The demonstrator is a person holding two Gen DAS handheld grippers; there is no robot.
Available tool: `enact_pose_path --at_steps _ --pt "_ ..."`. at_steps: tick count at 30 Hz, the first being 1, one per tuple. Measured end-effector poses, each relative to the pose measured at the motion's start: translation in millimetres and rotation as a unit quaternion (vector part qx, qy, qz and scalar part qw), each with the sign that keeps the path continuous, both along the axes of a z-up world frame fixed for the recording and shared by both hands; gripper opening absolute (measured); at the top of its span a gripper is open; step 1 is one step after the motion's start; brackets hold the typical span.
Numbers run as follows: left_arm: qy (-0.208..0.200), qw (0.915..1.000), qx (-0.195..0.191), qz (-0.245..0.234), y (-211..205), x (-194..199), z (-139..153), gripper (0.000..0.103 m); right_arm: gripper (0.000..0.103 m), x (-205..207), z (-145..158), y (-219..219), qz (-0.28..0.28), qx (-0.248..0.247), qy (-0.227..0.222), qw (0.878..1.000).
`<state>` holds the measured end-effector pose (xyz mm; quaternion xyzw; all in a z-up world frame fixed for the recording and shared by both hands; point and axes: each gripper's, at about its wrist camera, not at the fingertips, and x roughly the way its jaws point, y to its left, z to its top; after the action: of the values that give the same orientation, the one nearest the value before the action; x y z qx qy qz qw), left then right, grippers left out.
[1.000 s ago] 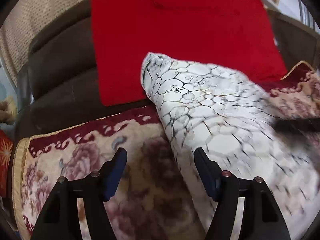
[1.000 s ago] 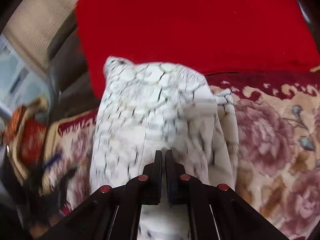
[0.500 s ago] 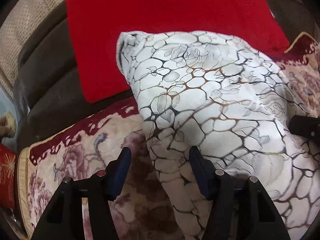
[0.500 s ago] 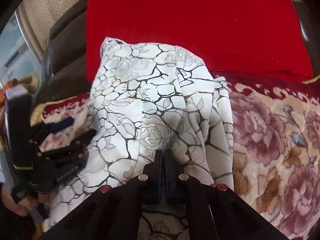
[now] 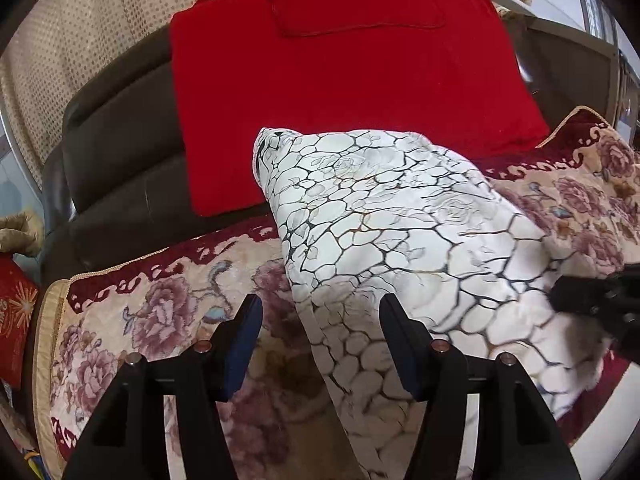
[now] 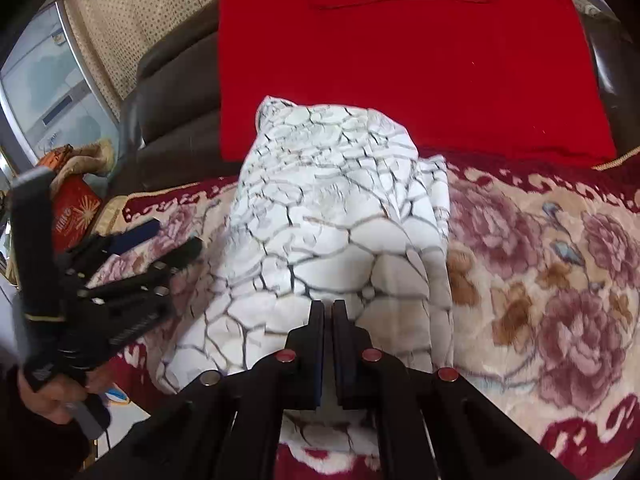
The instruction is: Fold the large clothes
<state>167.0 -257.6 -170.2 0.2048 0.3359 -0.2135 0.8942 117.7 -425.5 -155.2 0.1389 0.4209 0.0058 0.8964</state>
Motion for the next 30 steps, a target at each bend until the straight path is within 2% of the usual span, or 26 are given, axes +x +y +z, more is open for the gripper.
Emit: enact_pose_path --at_steps 10,15,21,24,26,30 --pt "0.004 0.9999 0.016 -0.003 -3 -6 -12 0.062 0.006 -3 -25 -13 -0.027 0.036 0.048 0.998" --pt "0.023 0.999 0.037 -0.001 -6 -2 -33 0.062 0.006 6 -37 -12 -0.031 0.04 0.063 0.997" --pt "0.023 0.9986 0.046 -0.006 -10 -2 -51 0.062 0.006 12 -41 -12 -0.031 0.045 0.067 0.996" --pt "0.033 0.9968 0.07 -0.017 -15 2 -65 0.062 0.006 15 -46 -16 -0.033 0.057 0.07 0.995" --pt "0.039 0.9965 0.072 -0.02 -15 3 -62 0.062 0.006 15 -47 -18 -0.037 0.067 0.071 0.995" --pt "0.053 0.9963 0.065 -0.019 -11 2 -50 0.062 0.005 15 -43 -15 -0.034 0.045 0.068 0.996"
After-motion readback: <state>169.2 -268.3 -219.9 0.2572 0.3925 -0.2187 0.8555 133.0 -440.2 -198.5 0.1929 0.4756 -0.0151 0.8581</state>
